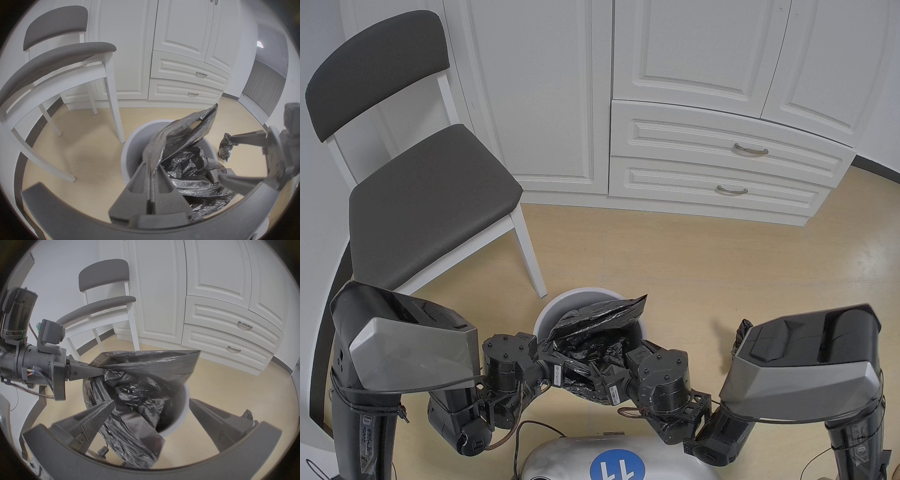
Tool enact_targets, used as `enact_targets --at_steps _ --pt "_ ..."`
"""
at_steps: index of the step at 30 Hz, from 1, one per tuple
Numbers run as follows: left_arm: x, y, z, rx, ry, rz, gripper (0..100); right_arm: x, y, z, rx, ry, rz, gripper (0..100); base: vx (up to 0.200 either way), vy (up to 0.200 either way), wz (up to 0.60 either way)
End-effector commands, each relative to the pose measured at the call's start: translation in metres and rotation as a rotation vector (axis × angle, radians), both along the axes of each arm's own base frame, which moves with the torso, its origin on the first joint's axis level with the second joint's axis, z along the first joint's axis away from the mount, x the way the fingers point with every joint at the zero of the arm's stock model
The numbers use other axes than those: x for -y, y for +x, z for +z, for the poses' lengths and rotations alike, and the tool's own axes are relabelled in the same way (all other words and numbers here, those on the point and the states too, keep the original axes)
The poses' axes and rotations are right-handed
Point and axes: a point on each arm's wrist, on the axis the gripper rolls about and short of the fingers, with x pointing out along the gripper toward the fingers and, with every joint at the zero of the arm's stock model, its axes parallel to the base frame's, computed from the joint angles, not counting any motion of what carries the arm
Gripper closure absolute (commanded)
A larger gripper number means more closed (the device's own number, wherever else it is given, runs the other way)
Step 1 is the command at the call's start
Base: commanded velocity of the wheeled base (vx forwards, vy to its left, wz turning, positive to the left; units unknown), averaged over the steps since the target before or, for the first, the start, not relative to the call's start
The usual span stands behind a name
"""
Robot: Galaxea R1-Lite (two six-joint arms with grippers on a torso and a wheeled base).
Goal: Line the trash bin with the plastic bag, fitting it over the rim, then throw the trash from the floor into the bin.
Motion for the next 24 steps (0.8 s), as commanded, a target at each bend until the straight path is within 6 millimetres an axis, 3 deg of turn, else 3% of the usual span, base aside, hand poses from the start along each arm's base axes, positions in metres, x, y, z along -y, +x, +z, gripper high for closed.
enact_targets --at_steps 1,10,11,15,19,24 --pt "0.004 -0.001 0.0 0.002 -0.007 -0.008 100 -0.014 0.008 -0.036 -0.005 -0.01 0.01 0 0.0 0.0 0.0" --pt "0.005 -0.002 0.0 0.003 -0.008 -0.013 100 -0.022 0.023 -0.044 0.019 0.028 -0.01 0 0.0 0.0 0.0" --pt "0.006 -0.002 0.001 0.005 -0.009 -0.014 100 -0.022 0.026 -0.048 0.024 0.031 -0.014 100 0.0 0.0 0.0" --pt "0.005 -0.002 0.001 0.006 -0.01 -0.013 100 -0.022 0.028 -0.048 0.037 0.046 -0.019 100 0.0 0.0 0.0" --pt "0.005 -0.001 0.0 0.003 -0.008 -0.011 100 -0.015 0.021 -0.021 0.063 0.069 -0.013 100 0.0 0.0 0.0" --pt "0.005 -0.001 0.001 0.004 -0.01 -0.011 100 -0.015 0.01 -0.009 0.074 0.085 0.013 100 0.0 0.0 0.0"
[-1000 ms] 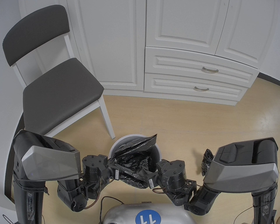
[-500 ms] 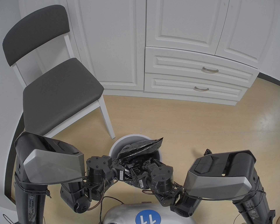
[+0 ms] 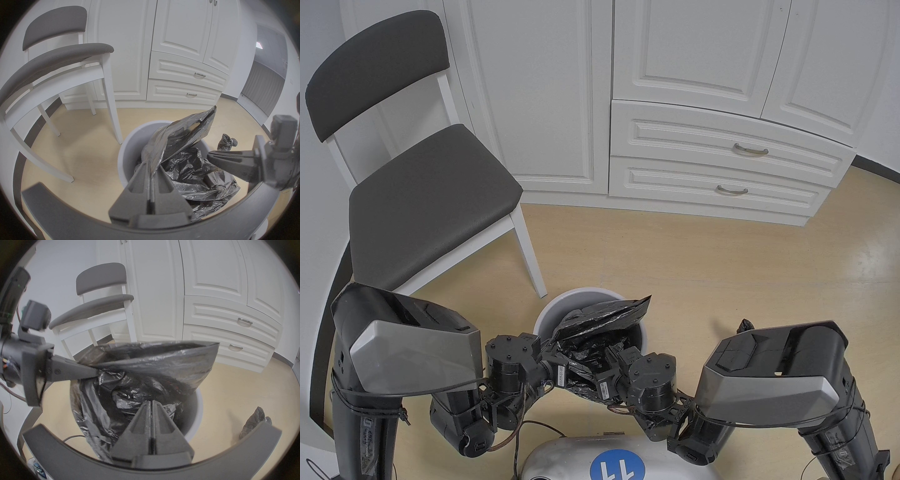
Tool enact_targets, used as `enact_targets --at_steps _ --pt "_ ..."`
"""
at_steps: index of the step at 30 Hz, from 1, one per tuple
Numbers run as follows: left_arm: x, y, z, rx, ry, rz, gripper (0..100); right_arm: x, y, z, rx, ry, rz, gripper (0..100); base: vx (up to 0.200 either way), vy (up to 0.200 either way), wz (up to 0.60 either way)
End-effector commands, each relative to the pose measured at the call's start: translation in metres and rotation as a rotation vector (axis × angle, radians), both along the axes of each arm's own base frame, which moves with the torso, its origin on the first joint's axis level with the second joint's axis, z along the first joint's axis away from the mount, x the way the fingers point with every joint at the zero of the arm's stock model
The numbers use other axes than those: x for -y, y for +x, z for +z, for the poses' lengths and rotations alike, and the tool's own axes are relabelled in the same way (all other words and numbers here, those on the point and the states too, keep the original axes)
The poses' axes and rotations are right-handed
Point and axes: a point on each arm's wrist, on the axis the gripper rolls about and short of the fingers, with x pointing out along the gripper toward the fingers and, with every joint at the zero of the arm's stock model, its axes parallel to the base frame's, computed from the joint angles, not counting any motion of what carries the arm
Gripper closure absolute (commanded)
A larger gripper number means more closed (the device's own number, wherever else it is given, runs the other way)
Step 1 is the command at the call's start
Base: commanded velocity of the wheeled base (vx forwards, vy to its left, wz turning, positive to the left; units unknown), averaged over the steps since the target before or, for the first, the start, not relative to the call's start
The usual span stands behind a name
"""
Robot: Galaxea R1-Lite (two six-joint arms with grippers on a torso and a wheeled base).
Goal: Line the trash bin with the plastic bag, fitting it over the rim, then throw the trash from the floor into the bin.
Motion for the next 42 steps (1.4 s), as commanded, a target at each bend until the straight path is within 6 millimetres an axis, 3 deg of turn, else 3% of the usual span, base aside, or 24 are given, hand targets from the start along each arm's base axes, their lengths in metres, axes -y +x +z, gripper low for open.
enact_targets --at_steps 1,4,5,17,23,32,42 --pt "0.0 0.0 0.0 0.0 -0.001 0.002 100 0.0 -0.011 0.019 0.024 0.029 0.029 100 0.0 0.0 0.0" --pt "-0.001 0.001 0.0 -0.001 -0.001 0.002 100 -0.001 -0.016 0.017 0.03 0.037 0.06 100 0.0 0.0 0.0" --pt "-0.001 0.001 -0.001 -0.002 0.0 0.002 100 0.002 -0.019 0.013 0.023 0.004 0.075 0 0.0 0.0 0.0" --pt "0.0 0.0 0.0 -0.001 0.001 0.0 100 0.0 -0.013 -0.015 0.003 -0.043 0.071 0 0.0 0.0 0.0" --pt "0.0 0.0 0.0 0.001 -0.001 0.0 100 0.0 -0.003 -0.016 0.017 -0.028 0.05 0 0.0 0.0 0.0" --pt "-0.001 0.001 0.001 0.004 -0.002 0.005 100 0.002 -0.024 0.01 0.052 -0.014 0.092 0 0.0 0.0 0.0" --pt "-0.002 0.001 0.001 0.004 -0.002 0.005 100 0.0 -0.02 -0.012 0.026 -0.044 0.091 0 0.0 0.0 0.0"
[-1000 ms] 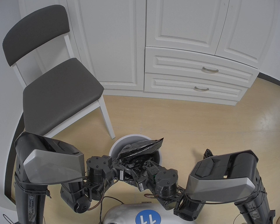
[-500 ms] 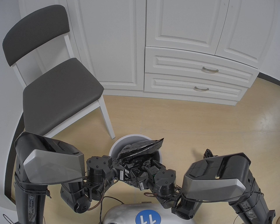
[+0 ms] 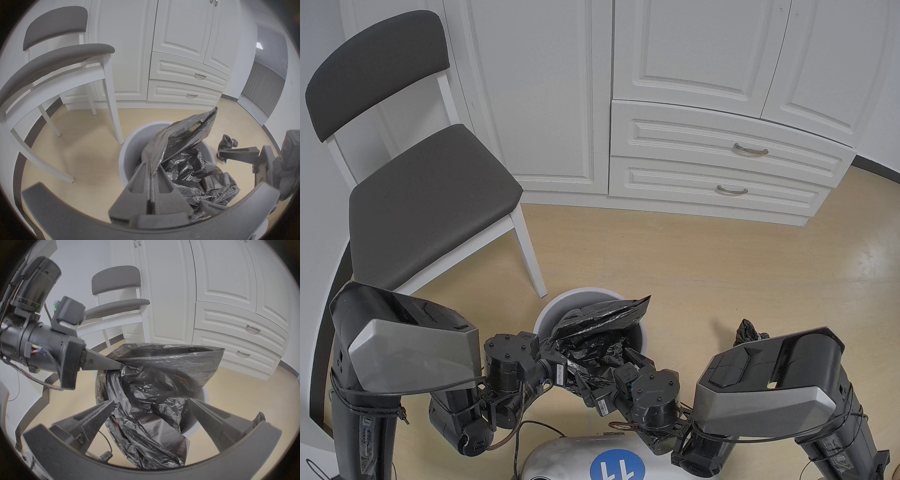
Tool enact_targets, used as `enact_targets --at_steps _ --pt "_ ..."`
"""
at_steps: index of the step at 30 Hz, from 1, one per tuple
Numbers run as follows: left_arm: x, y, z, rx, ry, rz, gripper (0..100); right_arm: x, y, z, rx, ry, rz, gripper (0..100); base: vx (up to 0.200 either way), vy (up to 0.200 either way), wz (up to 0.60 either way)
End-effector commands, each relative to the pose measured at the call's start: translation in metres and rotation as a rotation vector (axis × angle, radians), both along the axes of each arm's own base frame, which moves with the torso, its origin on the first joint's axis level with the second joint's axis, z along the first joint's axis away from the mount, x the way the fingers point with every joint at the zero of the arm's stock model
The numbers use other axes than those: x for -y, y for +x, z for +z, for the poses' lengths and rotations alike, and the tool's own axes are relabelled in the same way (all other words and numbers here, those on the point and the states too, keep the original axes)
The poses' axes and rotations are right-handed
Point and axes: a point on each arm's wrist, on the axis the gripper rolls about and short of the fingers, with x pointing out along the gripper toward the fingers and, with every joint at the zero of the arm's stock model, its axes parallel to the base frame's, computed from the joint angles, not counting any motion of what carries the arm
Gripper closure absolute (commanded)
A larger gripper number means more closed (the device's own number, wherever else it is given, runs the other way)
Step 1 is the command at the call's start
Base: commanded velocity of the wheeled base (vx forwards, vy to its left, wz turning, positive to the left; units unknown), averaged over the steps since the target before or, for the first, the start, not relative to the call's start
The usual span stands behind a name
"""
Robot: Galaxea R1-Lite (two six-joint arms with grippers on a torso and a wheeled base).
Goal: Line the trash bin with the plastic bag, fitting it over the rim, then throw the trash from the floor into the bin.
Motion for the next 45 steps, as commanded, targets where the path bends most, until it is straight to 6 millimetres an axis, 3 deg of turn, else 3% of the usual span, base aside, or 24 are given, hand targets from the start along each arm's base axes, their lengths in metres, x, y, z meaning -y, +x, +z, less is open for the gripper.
enact_targets --at_steps 1,9,12,14,16,31,44,45 --pt "0.0 0.0 0.0 0.0 -0.001 0.001 100 -0.001 0.006 -0.01 0.0 0.0 -0.009 0 0.0 0.0 0.0" --pt "0.0 0.0 0.0 0.0 0.0 0.001 100 0.001 0.02 -0.018 0.006 0.007 -0.039 0 0.0 0.0 0.0" --pt "0.0 0.0 0.001 0.002 -0.001 0.002 100 0.0 0.012 -0.004 0.022 0.017 -0.025 0 0.0 0.0 0.0" --pt "0.0 0.0 0.001 0.003 -0.002 0.002 100 0.001 0.002 0.015 0.037 0.026 -0.004 0 0.0 0.0 0.0" --pt "0.0 0.0 0.001 0.003 -0.002 0.002 100 0.001 -0.005 0.018 0.033 0.019 0.01 0 0.0 0.0 0.0" --pt "0.0 0.0 0.001 0.004 0.0 0.003 100 -0.007 -0.007 -0.019 -0.008 -0.035 0.028 0 0.0 0.0 0.0" --pt "0.0 -0.001 0.001 0.004 0.0 0.002 100 -0.003 0.023 -0.014 0.036 0.018 -0.043 0 0.0 0.0 0.0" --pt "0.0 -0.001 0.002 0.004 0.0 0.002 100 -0.003 0.024 -0.015 0.035 0.016 -0.044 100 0.0 0.0 0.0"
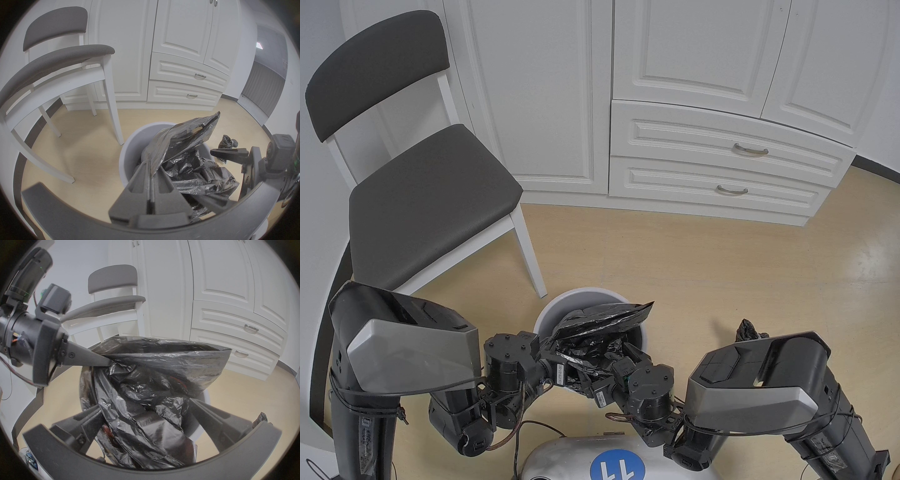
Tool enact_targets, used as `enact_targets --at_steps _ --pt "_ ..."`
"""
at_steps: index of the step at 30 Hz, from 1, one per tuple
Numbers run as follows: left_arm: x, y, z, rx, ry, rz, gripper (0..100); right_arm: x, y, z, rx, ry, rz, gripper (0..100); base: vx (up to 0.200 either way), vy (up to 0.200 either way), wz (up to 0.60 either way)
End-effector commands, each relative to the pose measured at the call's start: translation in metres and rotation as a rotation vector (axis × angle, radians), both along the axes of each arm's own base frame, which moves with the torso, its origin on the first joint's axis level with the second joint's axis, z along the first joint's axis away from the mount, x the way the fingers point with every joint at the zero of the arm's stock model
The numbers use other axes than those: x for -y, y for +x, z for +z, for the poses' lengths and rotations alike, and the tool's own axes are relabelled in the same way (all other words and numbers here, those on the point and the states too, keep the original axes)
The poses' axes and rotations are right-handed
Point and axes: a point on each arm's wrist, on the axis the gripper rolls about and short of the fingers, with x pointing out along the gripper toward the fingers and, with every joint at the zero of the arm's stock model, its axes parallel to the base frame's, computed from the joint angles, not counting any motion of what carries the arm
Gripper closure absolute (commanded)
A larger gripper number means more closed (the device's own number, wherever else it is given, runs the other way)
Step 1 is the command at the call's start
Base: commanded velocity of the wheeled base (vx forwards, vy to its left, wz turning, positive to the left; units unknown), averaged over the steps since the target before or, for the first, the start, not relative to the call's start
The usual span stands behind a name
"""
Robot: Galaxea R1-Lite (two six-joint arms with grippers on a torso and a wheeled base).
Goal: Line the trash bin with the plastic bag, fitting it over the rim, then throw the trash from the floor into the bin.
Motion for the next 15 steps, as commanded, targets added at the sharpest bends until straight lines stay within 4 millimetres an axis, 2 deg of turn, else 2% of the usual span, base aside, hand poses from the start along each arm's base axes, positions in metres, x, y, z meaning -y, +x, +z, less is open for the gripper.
enact_targets --at_steps 1,9,15 --pt "0.0001 -0.0002 0.0004 0.002 -0.001 0.0 100 0.0004 0.0042 -0.004 0.009 0.01 -0.008 100 0.0 0.0 0.0" --pt "0.0012 -0.0014 0.0002 -0.001 -0.005 -0.006 100 0.001 0.0061 -0.004 0.01 0.014 -0.013 100 0.0 0.0 0.0" --pt "0.0041 -0.0045 0.0087 0.004 -0.062 -0.01 100 0.0012 0.0059 -0.0042 0.009 0.013 -0.011 100 0.0 0.0 0.0"
